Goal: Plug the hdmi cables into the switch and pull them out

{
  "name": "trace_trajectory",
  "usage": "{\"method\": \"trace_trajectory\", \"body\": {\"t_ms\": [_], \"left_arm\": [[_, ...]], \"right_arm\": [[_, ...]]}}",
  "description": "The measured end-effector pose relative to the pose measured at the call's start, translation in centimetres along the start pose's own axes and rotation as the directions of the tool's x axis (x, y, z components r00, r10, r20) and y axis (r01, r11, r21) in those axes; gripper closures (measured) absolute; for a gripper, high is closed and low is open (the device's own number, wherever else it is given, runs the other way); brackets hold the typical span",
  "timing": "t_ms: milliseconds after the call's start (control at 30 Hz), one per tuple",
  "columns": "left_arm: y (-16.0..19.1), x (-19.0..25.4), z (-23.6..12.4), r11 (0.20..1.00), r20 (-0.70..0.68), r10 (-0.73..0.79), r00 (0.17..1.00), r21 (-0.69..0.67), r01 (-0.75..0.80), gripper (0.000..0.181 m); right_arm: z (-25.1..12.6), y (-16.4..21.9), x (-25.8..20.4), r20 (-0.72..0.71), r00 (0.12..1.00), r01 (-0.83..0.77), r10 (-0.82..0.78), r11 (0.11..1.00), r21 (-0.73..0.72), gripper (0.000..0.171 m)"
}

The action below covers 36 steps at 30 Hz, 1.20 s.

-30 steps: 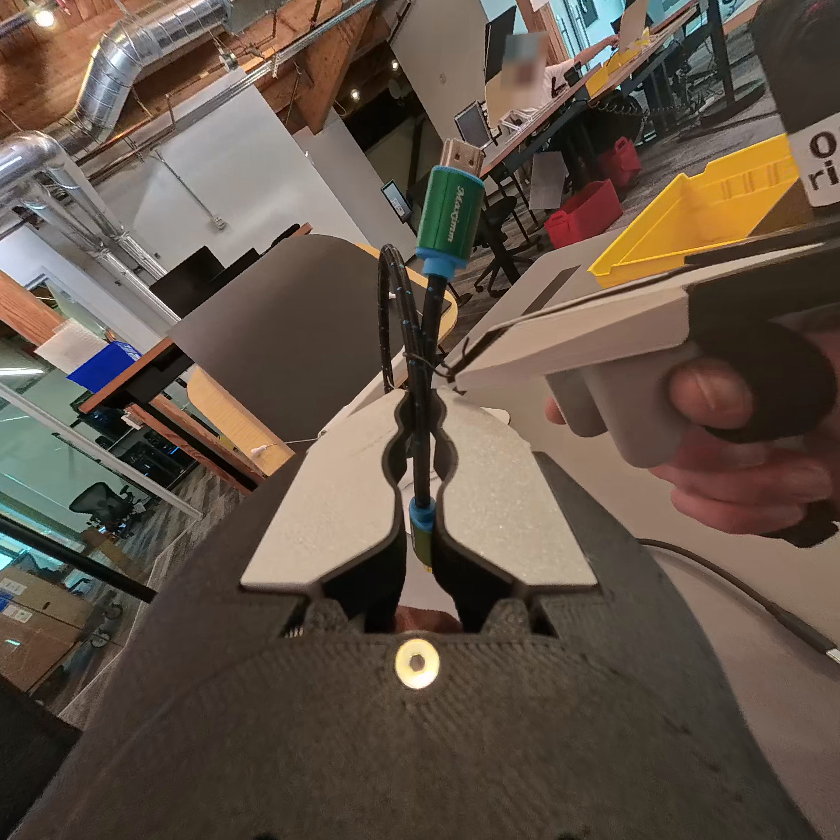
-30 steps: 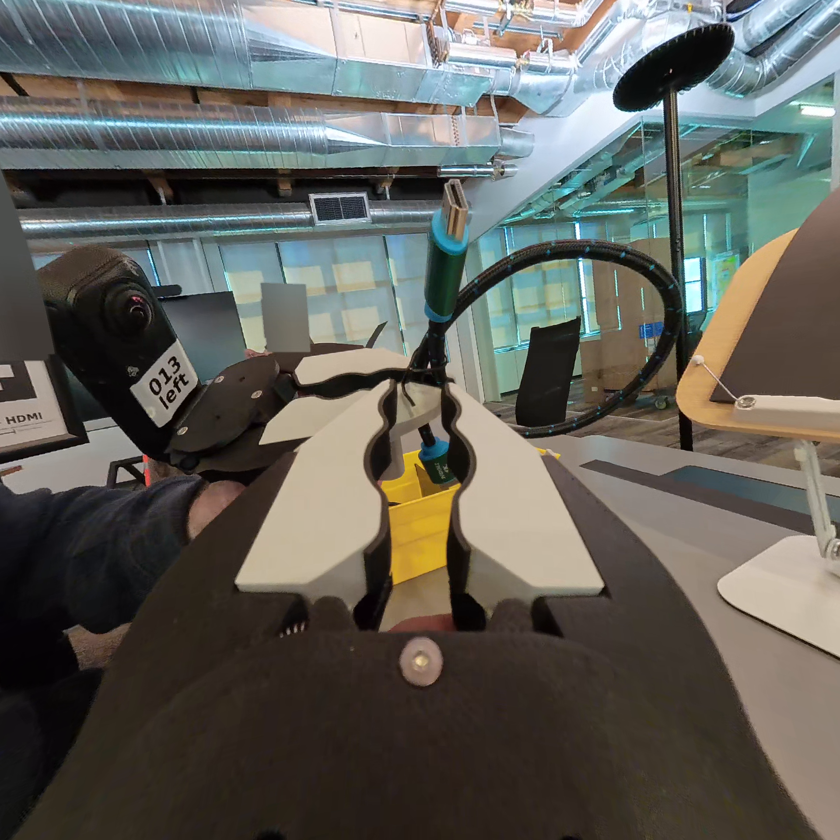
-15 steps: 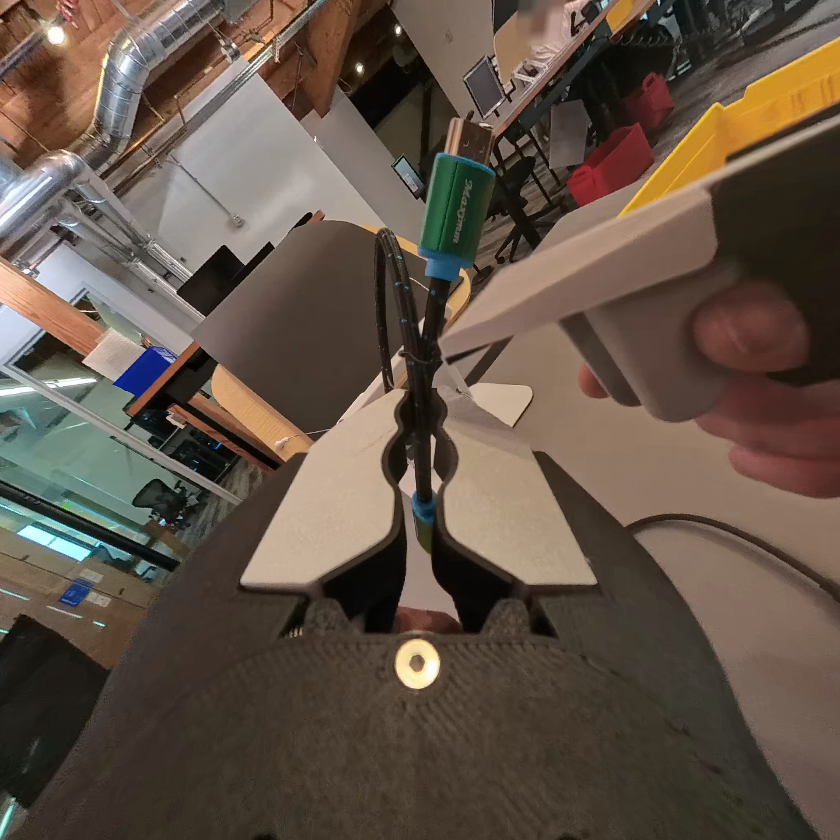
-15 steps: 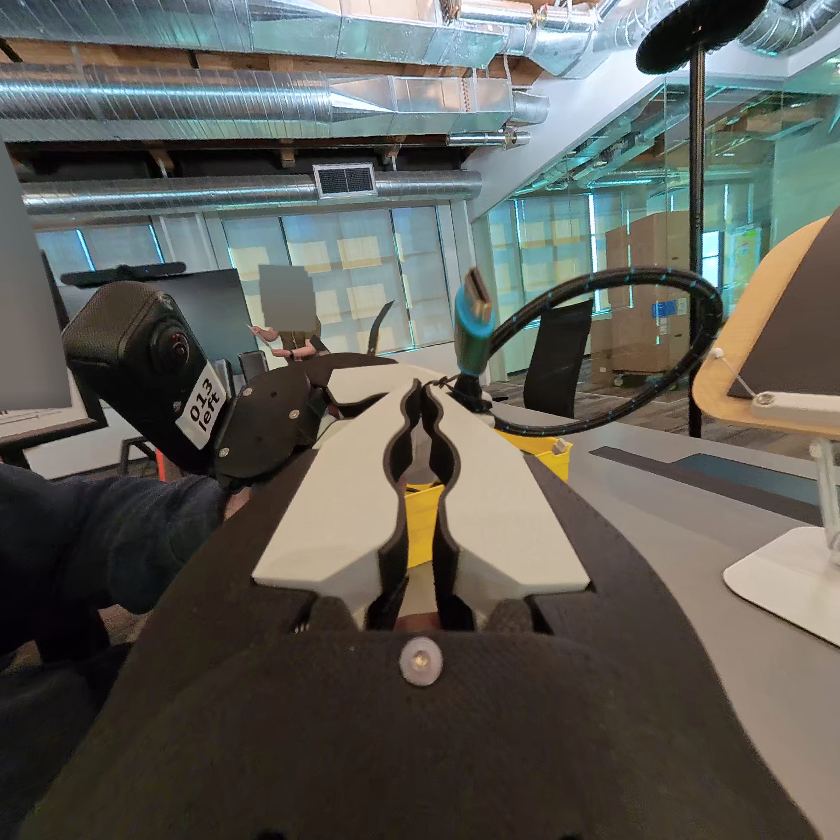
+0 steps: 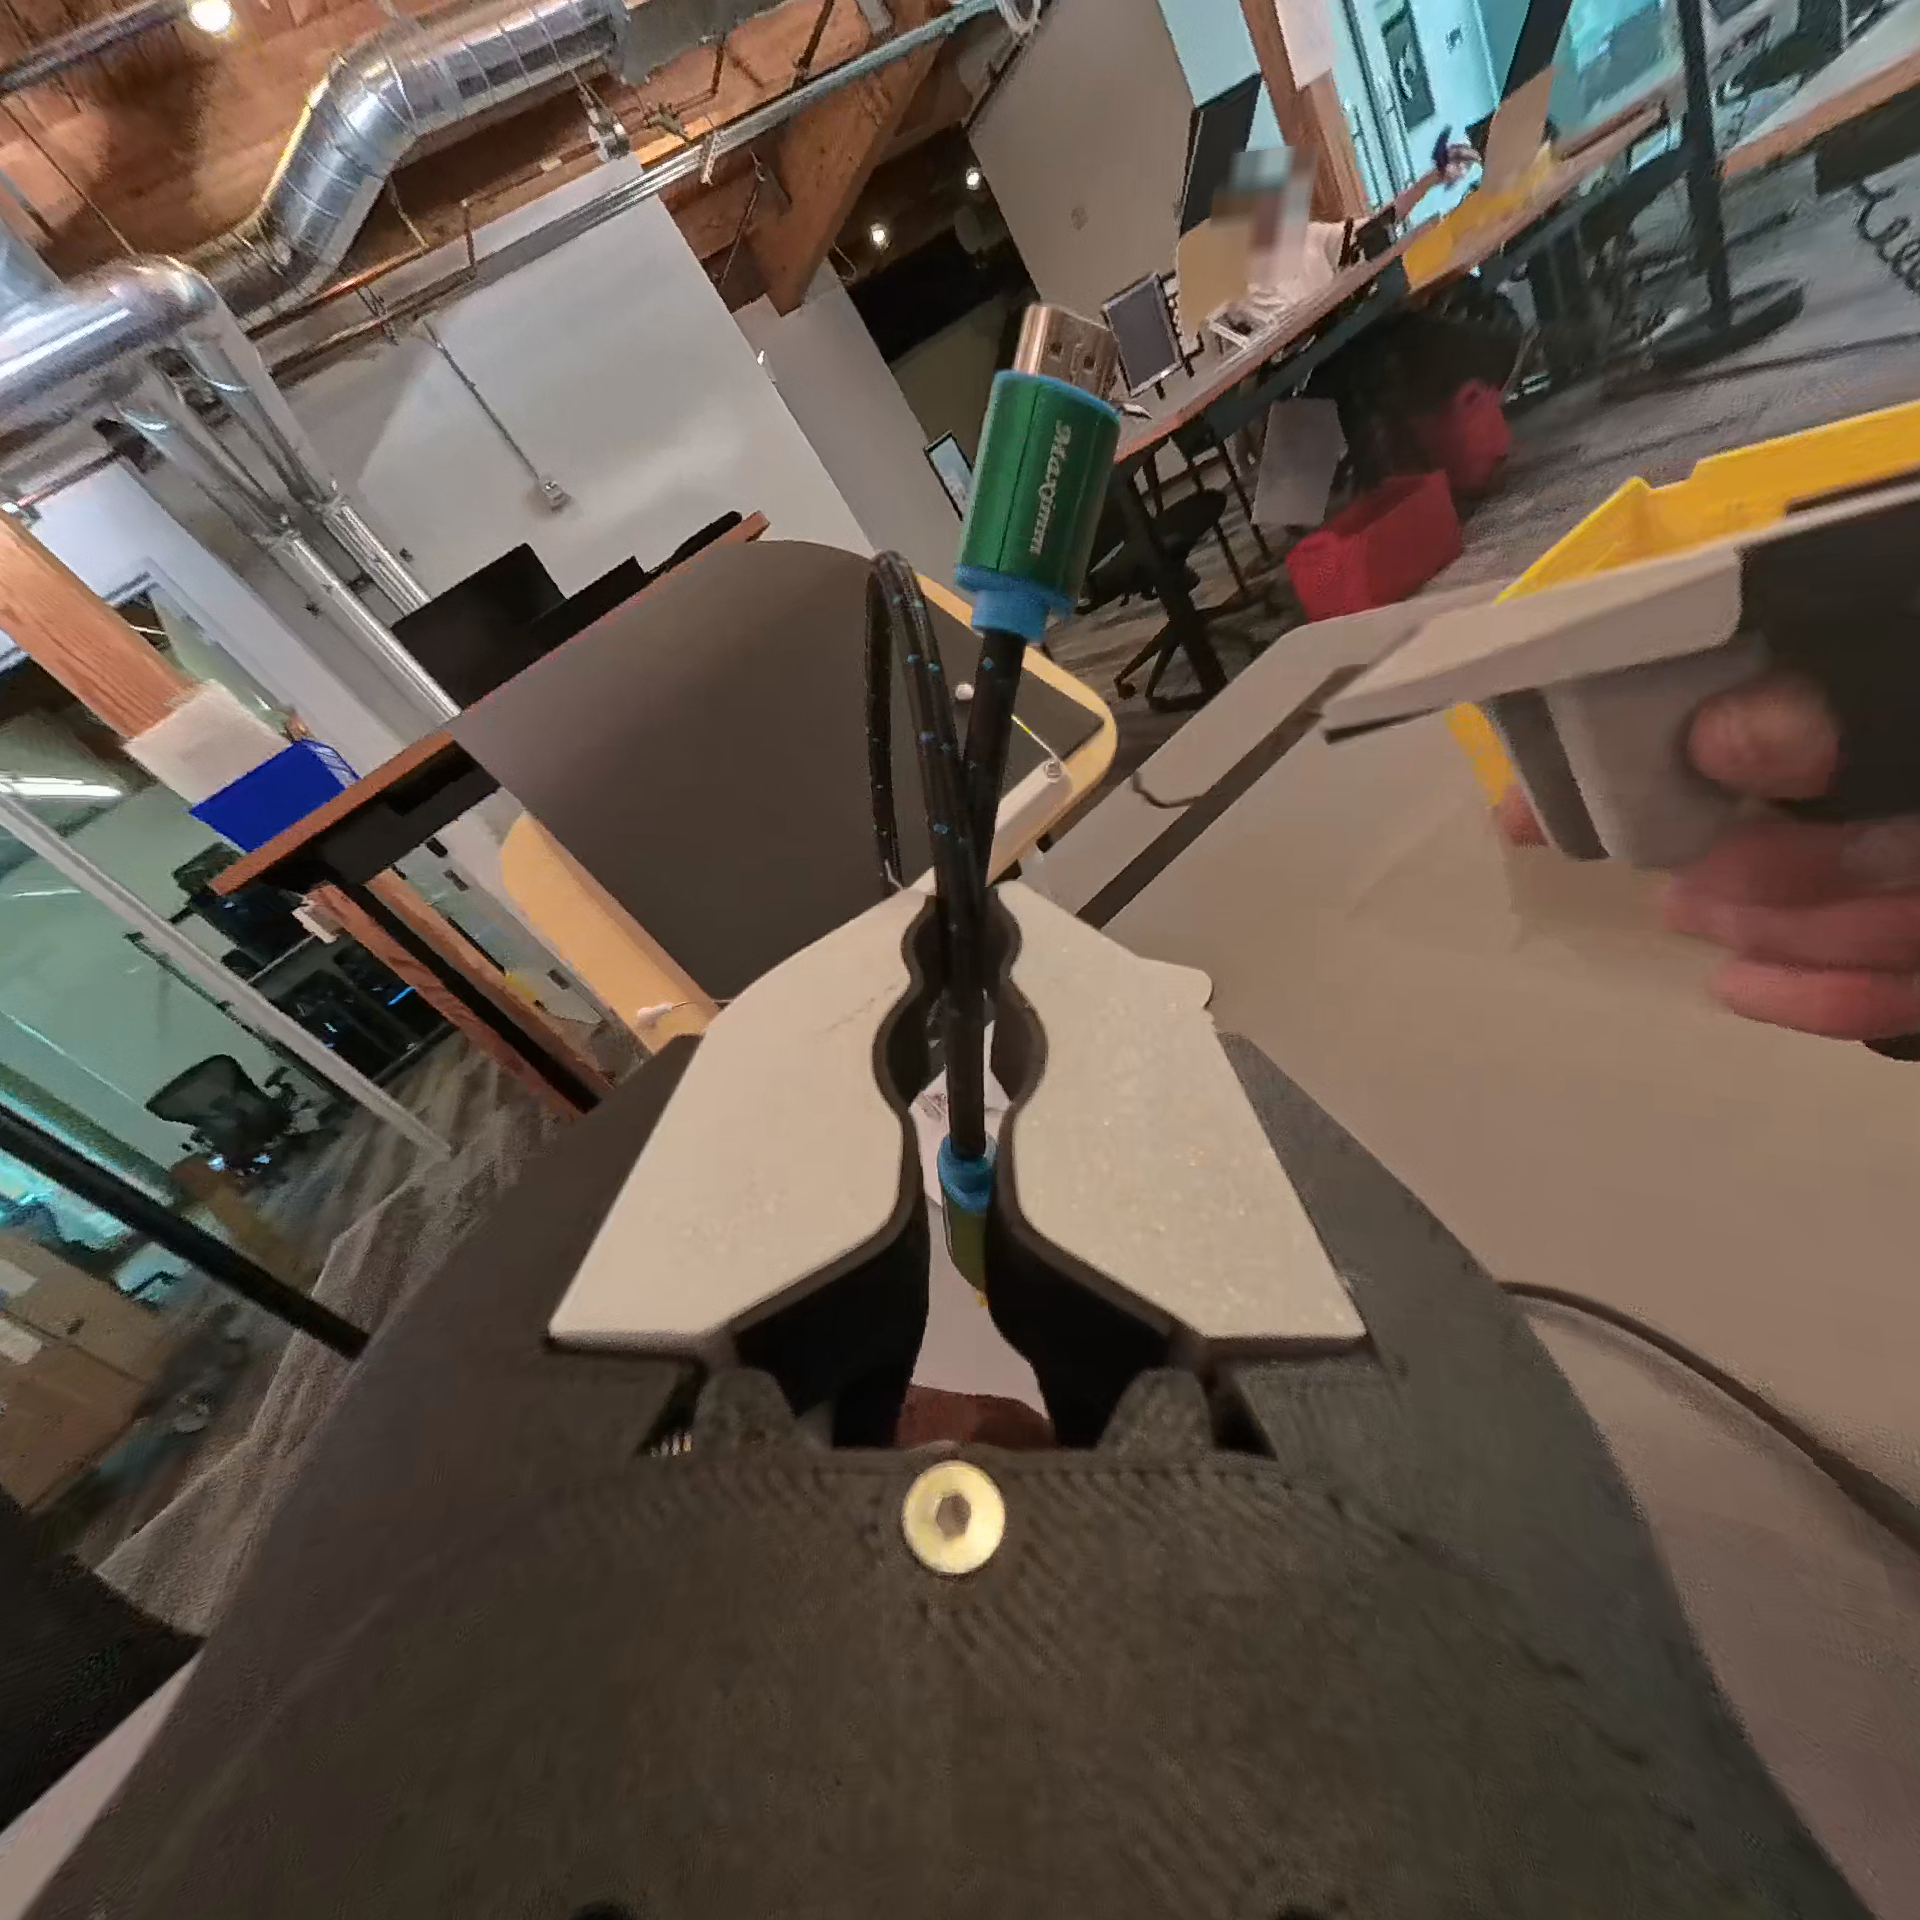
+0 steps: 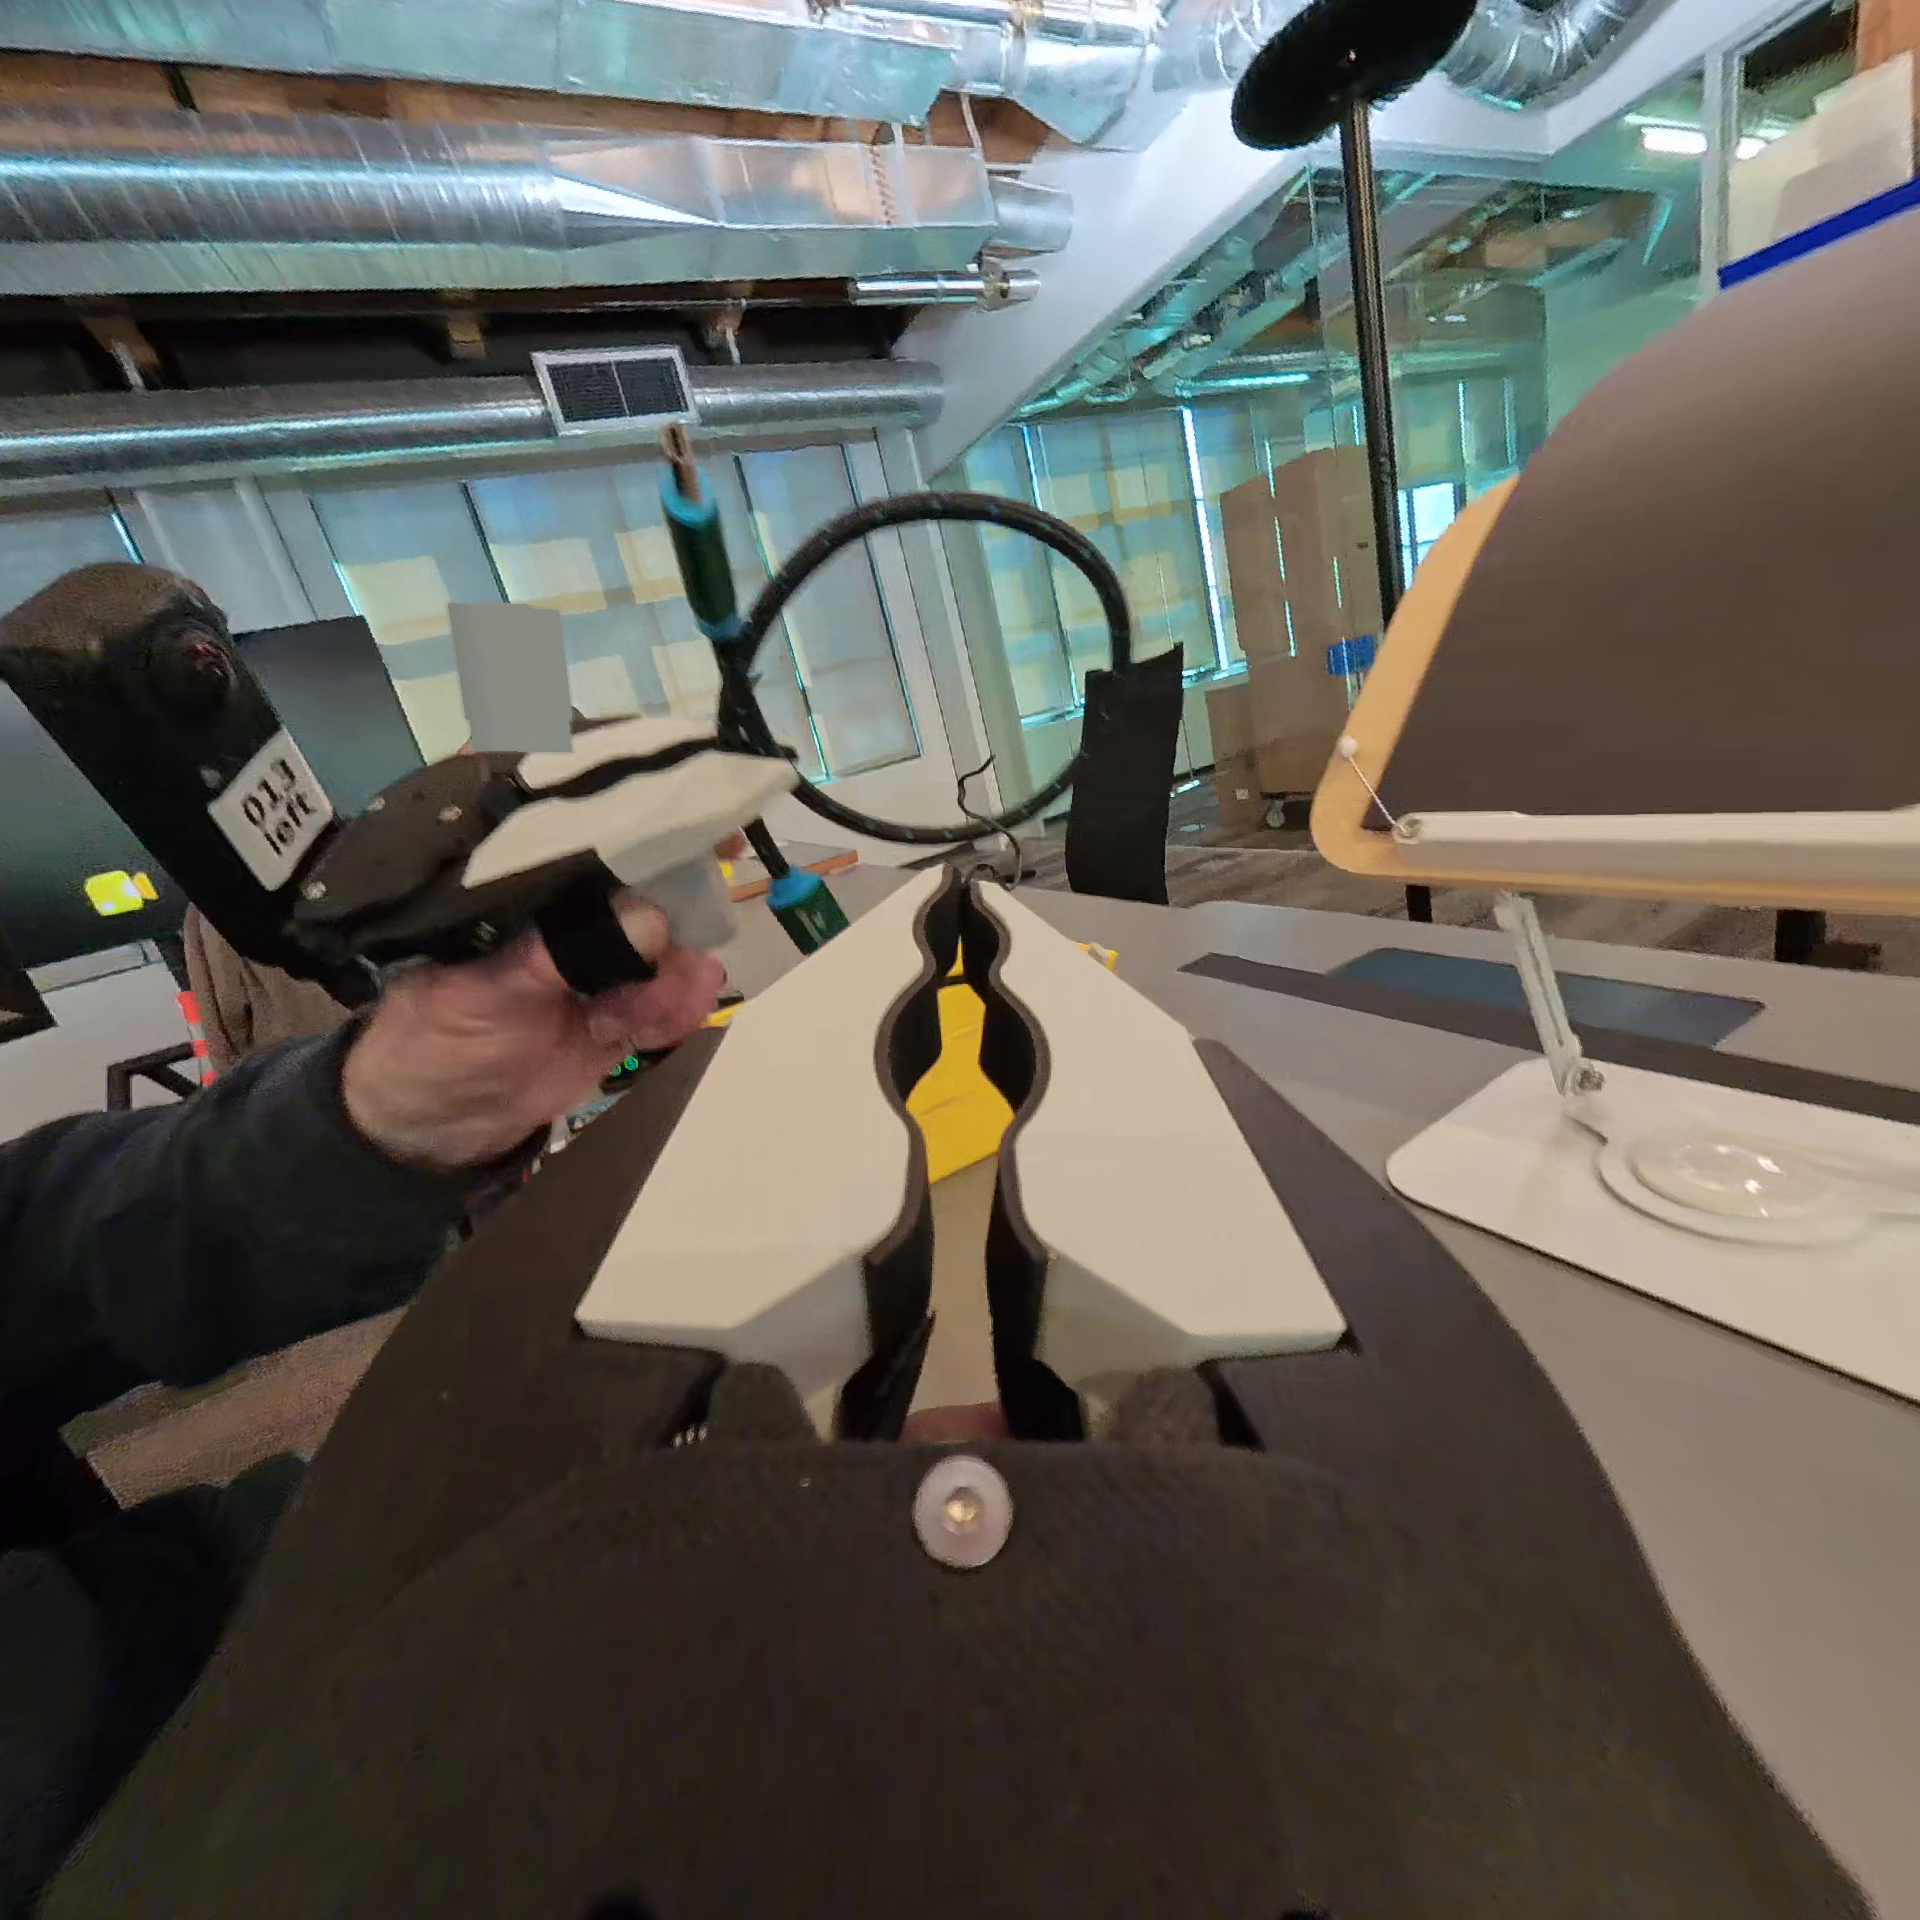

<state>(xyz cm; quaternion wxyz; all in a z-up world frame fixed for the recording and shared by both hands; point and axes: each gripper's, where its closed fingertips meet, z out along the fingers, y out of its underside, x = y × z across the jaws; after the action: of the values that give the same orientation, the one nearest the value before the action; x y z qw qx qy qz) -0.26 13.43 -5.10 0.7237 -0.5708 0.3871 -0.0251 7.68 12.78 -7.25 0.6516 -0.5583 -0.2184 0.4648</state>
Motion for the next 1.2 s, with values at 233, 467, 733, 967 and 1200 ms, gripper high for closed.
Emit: {"method": "trace_trajectory", "body": {"t_ms": [233,467,733,967,1200], "left_arm": [[0.6,-1.2,0.0,0.998,-0.016,0.039,0.999,-0.045,-0.040,0.176],[2.1,-1.2,0.3,0.990,-0.066,0.059,0.996,-0.124,-0.066,0.176],[4.0,-0.9,0.6,0.983,-0.095,0.046,0.994,-0.171,-0.062,0.175],[4.7,-0.6,0.8,0.982,-0.122,0.001,0.993,-0.186,-0.023,0.175],[4.7,0.3,0.8,0.971,-0.226,-0.210,0.951,-0.159,0.177,0.175]], "right_arm": [[-0.4,2.8,0.7,-0.018,0.982,0.183,-0.189,0.967,-0.178,0.171],[-0.5,13.2,-2.4,0.245,0.910,0.415,-0.335,0.719,-0.557,0.171],[-1.0,22.2,-4.3,0.402,0.851,0.524,-0.339,0.482,-0.702,0.171],[-1.1,24.7,-5.5,0.438,0.854,0.521,-0.282,0.450,-0.726,0.152],[1.3,15.8,-3.6,0.278,0.915,0.402,-0.292,0.704,-0.585,0.138]]}}
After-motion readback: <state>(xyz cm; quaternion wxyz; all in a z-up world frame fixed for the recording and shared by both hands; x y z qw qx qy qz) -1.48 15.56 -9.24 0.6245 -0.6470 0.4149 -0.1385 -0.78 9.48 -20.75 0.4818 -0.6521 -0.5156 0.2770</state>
